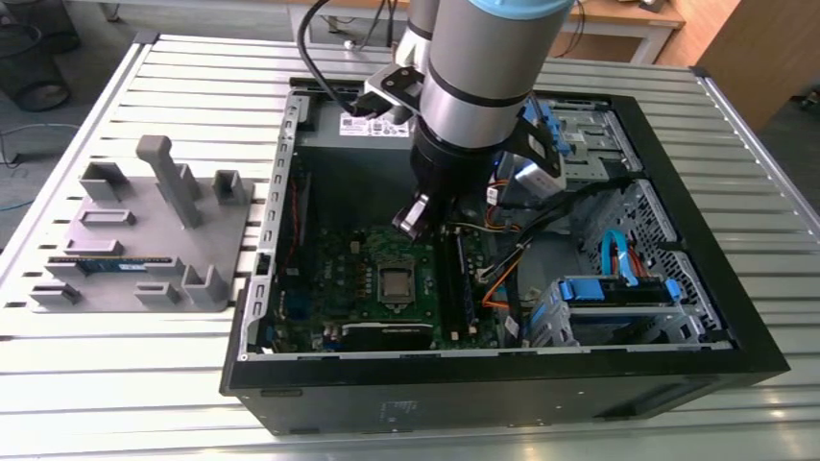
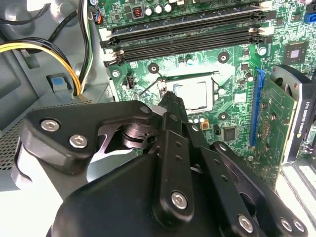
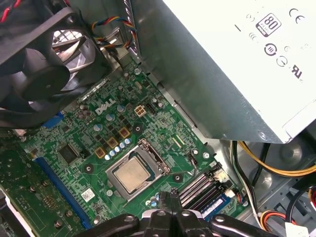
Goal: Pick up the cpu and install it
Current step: 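Install the first cpu locking lever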
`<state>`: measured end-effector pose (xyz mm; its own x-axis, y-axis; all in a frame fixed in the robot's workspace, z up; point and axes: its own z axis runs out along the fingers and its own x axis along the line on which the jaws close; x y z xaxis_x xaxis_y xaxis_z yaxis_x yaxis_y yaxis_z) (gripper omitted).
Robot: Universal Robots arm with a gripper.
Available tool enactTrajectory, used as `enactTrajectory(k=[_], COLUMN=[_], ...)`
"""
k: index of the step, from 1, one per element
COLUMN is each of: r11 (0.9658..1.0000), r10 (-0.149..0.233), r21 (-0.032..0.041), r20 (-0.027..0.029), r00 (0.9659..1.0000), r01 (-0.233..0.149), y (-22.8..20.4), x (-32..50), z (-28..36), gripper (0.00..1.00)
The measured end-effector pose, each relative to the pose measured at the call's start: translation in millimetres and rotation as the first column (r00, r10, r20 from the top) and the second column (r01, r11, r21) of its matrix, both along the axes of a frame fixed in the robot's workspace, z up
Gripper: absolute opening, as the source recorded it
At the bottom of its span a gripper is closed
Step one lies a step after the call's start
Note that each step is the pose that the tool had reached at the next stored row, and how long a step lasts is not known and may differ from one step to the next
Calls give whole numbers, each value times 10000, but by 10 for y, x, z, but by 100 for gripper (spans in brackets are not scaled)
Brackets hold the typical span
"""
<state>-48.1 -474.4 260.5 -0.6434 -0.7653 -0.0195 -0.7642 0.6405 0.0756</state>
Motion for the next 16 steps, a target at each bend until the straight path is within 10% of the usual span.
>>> enactTrajectory(k=[16], r11=[10000], r10=[0], r21=[-1], r20=[-1], r00=[10000], r01=[0], y=[212], x=[0], z=[-2], gripper=[11])
